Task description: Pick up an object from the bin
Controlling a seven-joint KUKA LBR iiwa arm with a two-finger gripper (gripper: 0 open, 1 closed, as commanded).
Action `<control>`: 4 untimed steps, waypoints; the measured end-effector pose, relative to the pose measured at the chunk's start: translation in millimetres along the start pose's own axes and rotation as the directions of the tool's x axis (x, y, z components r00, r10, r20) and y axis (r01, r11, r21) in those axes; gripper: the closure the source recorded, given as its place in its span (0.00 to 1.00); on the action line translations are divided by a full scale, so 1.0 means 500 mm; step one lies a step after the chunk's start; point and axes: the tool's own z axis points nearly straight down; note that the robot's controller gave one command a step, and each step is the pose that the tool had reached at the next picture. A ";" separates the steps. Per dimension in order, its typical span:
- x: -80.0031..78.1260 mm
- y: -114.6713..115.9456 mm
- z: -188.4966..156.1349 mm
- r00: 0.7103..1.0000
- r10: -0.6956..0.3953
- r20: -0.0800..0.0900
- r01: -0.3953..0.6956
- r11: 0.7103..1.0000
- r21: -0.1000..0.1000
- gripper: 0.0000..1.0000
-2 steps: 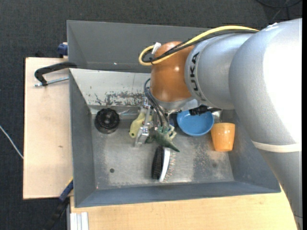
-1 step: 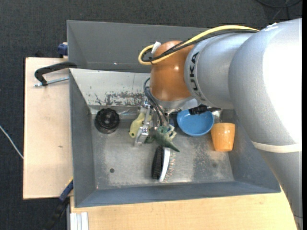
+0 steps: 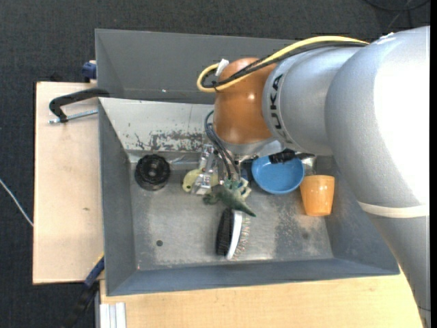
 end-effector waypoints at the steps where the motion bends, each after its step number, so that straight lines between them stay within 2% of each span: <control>1: -0.003 0.003 -0.025 1.000 -0.001 0.001 0.001 1.000 -0.001 1.00; 2: -0.007 0.007 -0.097 1.000 -0.001 0.003 0.001 1.000 -0.001 1.00; 4: -0.012 0.012 -0.120 1.000 -0.003 0.001 0.003 1.000 -0.001 1.00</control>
Offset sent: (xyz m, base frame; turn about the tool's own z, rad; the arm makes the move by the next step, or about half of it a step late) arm 0.0000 0.0001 0.0107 0.0000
